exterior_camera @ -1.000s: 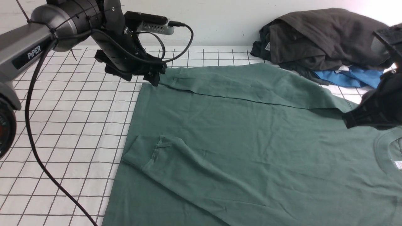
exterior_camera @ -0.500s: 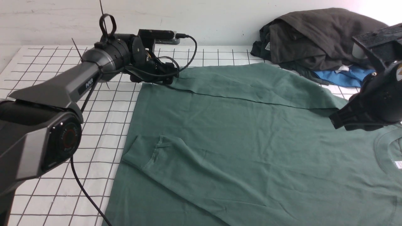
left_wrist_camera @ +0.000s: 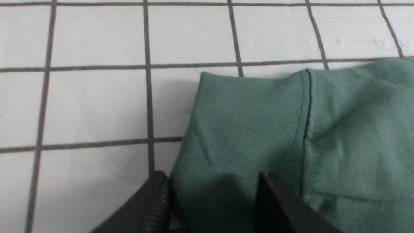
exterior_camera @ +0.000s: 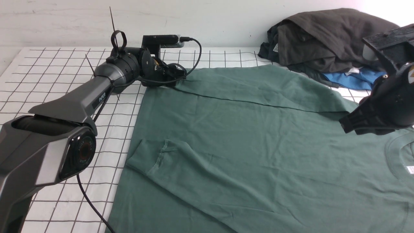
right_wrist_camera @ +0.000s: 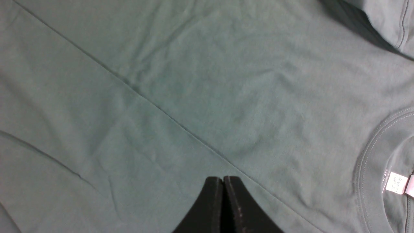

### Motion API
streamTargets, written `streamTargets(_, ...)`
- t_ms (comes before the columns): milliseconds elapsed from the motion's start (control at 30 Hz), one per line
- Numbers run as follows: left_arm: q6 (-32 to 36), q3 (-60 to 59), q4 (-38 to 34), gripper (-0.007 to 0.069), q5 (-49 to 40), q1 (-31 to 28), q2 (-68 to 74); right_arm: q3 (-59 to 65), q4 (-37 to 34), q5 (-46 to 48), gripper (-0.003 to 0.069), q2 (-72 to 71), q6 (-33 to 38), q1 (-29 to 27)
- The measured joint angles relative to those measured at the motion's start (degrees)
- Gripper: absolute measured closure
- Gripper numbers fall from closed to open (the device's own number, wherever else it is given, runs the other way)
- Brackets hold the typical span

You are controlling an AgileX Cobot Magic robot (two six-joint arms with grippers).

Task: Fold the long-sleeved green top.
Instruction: Use the left arm to clamp the cuff farthest from it, then use the left arm to drag and drop the cuff onto the cuff closest to the left arm

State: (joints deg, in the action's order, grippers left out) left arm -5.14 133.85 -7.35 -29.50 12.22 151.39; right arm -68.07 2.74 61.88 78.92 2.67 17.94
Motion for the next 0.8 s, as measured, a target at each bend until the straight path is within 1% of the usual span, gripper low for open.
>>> streamTargets(67,0.73,0.00,-0.26,0.0449,-0.35,0.00,-0.16,0.00,-0.17,0.00,0.0673,0.00,0.06,0.00)
streamTargets(133,1.61,-0.12,-0.68,0.0553,-1.13,0.05,-0.67,0.00,-0.22,0.05,0.0673,0.00,0.25,0.00)
streamTargets(200,2.12,-0.19,-0.82,0.0592,-2.35,0.05,-1.45,0.00,-0.22,0.05,0.0673,0.00,0.40,0.00)
streamTargets(367,4.11,-0.23,-1.60,0.0601,-7.10,0.09,-6.00,0.00,-0.22,0.05,0.0673,0.00,1.15,0.00)
streamTargets(567,9.28,-0.23,-7.88,0.0601,-16.53,-0.39,-12.97,0.00,-0.22,0.11,0.0673,0.00,1.78,0.00)
streamTargets(600,10.94,-0.23,-9.71,0.0601,-21.97,-0.77,-15.04,0.00,-0.16,0.34,0.0673,0.00,2.16,0.00)
streamTargets(633,11.03,-0.23,-9.90,0.0601,-22.53,-0.85,-15.42,0.00,-0.15,0.46,0.0673,0.00,2.21,0.00)
streamTargets(700,11.76,-1.09,-11.95,0.0601,-27.48,-1.28,-17.57,0.00,0.77,1.08,0.0673,-0.40,2.49,0.00)
streamTargets(800,11.94,-6.04,-13.71,0.0601,-30.05,-1.77,-21.17,0.00,2.08,2.03,0.0673,-2.11,2.55,0.00)
